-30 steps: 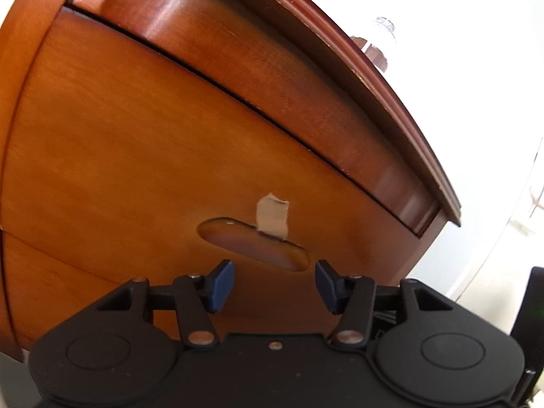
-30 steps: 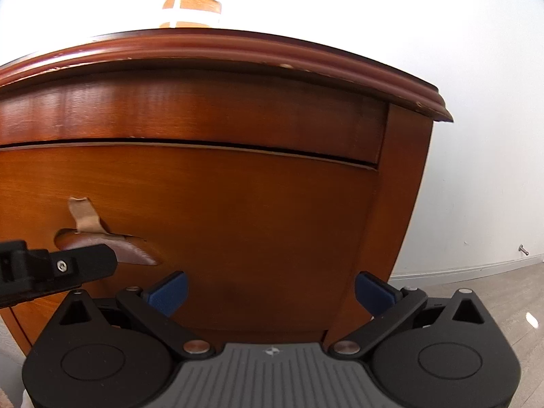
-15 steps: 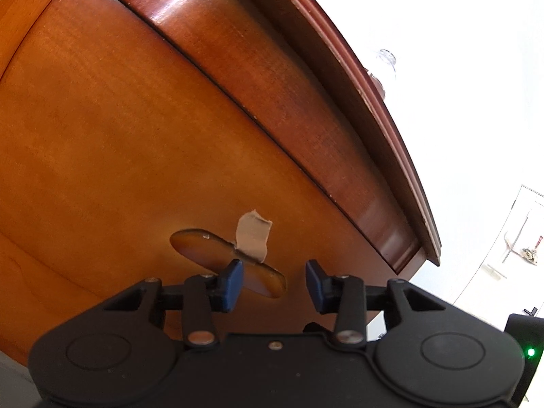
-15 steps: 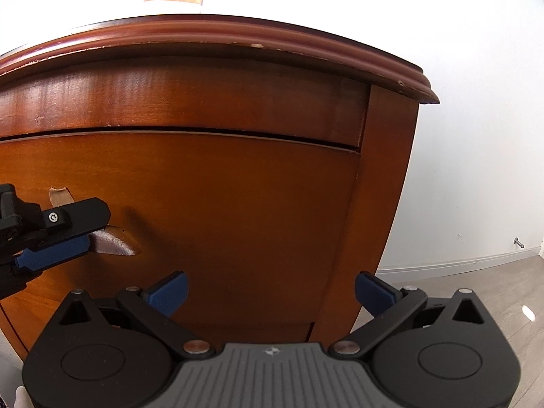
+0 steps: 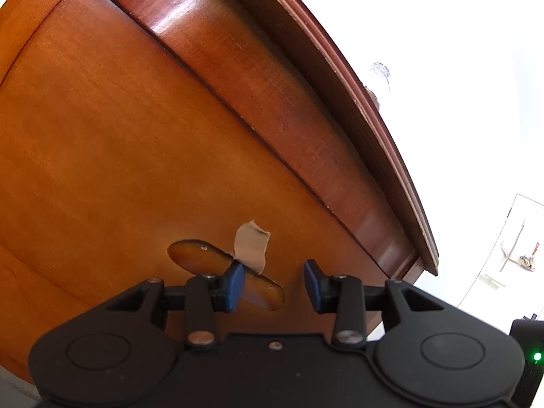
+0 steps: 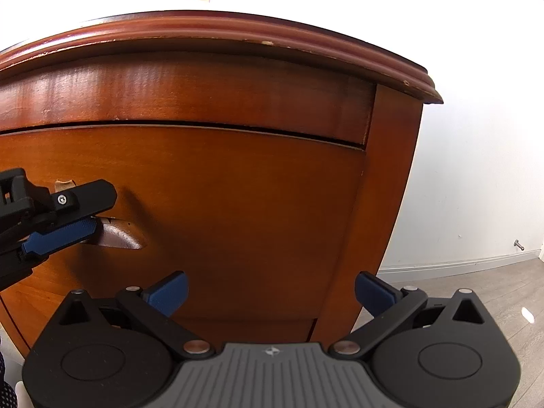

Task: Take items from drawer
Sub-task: 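Pull the upper drawer open with the left gripper on its handle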

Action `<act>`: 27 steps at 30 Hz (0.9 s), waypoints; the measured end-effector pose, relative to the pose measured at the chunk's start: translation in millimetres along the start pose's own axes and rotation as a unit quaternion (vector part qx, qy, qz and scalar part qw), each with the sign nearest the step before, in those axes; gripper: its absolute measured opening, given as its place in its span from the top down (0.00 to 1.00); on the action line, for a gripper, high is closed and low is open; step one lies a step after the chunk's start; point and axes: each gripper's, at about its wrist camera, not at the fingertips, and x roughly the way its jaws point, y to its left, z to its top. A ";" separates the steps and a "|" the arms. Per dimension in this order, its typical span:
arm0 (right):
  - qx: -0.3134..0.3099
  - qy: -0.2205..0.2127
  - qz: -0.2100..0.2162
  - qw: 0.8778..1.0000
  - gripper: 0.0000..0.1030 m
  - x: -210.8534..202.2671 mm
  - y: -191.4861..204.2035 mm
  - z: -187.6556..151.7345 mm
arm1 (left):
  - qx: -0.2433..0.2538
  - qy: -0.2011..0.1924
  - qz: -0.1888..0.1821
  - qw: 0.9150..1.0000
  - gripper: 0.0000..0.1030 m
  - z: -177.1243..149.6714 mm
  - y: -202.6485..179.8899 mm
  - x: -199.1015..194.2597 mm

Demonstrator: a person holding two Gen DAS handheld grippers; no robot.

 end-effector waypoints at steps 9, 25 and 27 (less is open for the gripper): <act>0.001 0.003 0.000 1.000 0.00 -1.9 -7.8 -0.8 | 0.031 -0.013 -0.001 0.999 0.62 -6.5 -7.3 -6.8; 0.003 0.011 0.008 1.000 0.00 -29.2 -29.4 -3.7 | 0.039 -0.007 0.006 0.999 0.62 -22.1 -33.1 -47.6; 0.002 0.012 0.011 1.000 0.00 -35.5 -32.5 -3.7 | 0.031 -0.005 0.008 0.999 0.62 -23.5 -36.1 -54.3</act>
